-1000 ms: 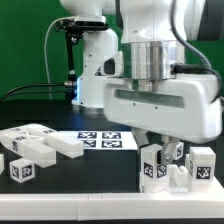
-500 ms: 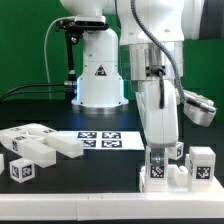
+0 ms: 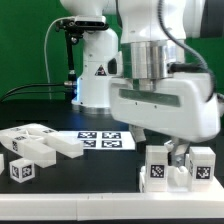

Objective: Assemble chair

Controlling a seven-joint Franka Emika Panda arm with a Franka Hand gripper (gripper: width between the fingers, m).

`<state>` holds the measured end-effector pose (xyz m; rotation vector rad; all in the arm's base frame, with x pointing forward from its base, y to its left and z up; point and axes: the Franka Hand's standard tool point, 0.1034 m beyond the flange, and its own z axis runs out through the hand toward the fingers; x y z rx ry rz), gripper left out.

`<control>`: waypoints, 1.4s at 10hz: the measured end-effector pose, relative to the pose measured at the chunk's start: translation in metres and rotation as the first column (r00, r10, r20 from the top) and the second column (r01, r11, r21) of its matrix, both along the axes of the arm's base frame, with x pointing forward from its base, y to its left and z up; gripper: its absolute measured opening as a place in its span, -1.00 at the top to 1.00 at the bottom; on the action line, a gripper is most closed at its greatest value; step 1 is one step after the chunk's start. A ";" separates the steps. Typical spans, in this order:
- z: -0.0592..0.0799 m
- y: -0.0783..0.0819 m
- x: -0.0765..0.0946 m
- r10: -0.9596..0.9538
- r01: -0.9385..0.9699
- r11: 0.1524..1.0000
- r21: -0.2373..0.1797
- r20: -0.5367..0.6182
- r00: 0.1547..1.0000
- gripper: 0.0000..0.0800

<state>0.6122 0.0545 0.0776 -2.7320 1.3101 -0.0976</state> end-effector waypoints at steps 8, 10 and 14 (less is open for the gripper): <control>-0.005 0.002 -0.001 0.545 -0.536 0.832 -0.140 0.026 0.838 -0.31; -0.006 0.001 -0.002 0.435 -0.429 0.895 -0.122 0.033 0.900 0.29; -0.006 -0.001 -0.003 -0.029 0.031 0.998 -0.060 0.031 0.999 0.29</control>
Offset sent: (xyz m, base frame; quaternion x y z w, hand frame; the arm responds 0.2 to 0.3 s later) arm -0.0041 0.0077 -0.0001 -0.0051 0.0304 -0.4205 0.9068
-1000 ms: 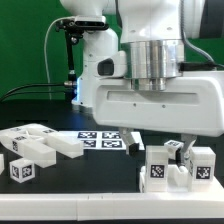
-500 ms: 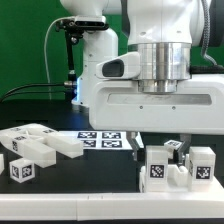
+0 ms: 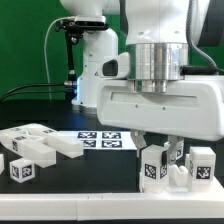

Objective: Assemble chair

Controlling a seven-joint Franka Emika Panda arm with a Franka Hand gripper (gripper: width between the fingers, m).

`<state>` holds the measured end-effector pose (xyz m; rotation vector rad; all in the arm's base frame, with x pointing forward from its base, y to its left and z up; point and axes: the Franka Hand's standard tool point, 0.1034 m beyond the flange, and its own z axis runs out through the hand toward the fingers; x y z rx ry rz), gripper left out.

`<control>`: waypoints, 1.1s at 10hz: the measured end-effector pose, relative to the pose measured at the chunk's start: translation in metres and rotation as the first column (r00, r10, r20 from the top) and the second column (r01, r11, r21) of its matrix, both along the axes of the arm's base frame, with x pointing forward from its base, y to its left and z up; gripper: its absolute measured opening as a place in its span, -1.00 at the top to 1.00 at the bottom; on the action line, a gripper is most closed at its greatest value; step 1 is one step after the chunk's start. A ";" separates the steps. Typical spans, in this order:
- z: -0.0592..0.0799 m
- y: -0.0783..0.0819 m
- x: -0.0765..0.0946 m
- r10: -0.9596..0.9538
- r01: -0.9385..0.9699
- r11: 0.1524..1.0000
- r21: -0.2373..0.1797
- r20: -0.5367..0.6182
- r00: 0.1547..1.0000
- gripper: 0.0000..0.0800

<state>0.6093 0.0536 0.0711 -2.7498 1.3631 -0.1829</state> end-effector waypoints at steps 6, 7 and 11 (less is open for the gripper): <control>0.000 0.005 -0.001 -0.744 0.747 0.654 0.122 -0.079 0.664 0.29; 0.000 0.005 -0.001 -0.786 0.790 0.599 0.130 -0.093 0.611 0.29; 0.003 0.001 -0.001 -0.579 0.582 0.806 0.111 -0.062 0.813 -0.21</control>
Offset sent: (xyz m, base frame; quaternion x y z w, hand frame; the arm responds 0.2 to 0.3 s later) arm 0.0136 0.0152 0.0057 0.0146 -0.0190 0.4321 0.9015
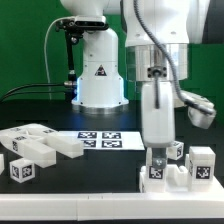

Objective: Assemble chair

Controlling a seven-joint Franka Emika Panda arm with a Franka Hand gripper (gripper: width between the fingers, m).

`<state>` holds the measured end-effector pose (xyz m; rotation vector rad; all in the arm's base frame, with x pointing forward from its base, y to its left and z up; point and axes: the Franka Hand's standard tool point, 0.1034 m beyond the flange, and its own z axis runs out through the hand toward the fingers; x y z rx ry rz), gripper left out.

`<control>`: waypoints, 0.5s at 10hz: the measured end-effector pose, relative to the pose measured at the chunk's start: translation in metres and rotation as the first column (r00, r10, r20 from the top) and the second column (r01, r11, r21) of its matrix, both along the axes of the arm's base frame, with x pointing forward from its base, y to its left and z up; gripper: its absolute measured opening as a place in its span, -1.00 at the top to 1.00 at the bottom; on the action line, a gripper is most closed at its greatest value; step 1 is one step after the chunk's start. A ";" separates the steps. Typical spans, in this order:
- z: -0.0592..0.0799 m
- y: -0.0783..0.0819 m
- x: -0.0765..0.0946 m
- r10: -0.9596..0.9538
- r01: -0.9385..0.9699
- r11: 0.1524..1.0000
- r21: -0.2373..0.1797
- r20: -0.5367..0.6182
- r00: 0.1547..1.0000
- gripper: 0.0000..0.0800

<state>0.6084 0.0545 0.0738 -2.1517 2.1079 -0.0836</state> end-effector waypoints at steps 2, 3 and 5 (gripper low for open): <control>-0.001 0.000 0.000 0.297 -0.297 0.954 -0.040 0.009 0.955 -0.61; -0.003 -0.001 -0.001 0.485 -0.484 0.872 -0.071 0.008 0.874 -0.62; -0.003 -0.002 -0.001 0.599 -0.596 0.798 -0.091 0.003 0.801 -0.62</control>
Offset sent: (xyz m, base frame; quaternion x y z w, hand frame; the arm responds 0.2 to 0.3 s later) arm 0.0000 0.0000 0.0000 0.0000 0.0000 -0.1296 0.9916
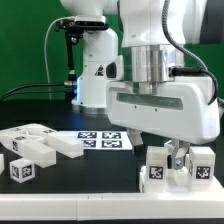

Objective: Assemble chair

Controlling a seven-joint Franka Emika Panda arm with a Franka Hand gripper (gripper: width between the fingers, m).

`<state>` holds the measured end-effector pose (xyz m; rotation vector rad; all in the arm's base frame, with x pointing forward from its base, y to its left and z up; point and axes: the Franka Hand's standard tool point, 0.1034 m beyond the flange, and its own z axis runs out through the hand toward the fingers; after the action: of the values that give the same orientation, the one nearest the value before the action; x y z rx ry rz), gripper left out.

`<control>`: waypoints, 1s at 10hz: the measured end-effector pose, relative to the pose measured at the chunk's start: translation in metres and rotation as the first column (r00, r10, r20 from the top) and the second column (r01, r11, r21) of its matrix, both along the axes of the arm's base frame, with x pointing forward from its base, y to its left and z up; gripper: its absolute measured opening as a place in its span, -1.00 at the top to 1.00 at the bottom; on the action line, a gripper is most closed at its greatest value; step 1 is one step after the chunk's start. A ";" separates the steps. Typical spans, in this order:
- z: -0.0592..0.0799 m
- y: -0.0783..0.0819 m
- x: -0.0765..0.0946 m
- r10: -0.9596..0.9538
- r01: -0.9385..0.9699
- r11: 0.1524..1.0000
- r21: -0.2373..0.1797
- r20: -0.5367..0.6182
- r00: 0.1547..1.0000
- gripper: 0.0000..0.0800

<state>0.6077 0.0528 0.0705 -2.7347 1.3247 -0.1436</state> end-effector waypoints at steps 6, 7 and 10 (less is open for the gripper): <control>0.001 -0.002 0.001 0.524 -0.522 0.847 -0.099 -0.005 0.851 -0.31; 0.001 -0.002 0.001 0.474 -0.472 0.877 -0.092 -0.003 0.880 0.04; 0.001 -0.001 0.000 0.192 -0.192 0.980 -0.057 0.003 0.981 0.29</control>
Offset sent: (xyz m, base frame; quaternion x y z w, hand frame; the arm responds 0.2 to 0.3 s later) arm -0.0064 0.0036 0.0102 0.0403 0.0199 -0.2616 0.9641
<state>0.6081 0.0522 0.0712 -2.8860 1.0621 -0.1792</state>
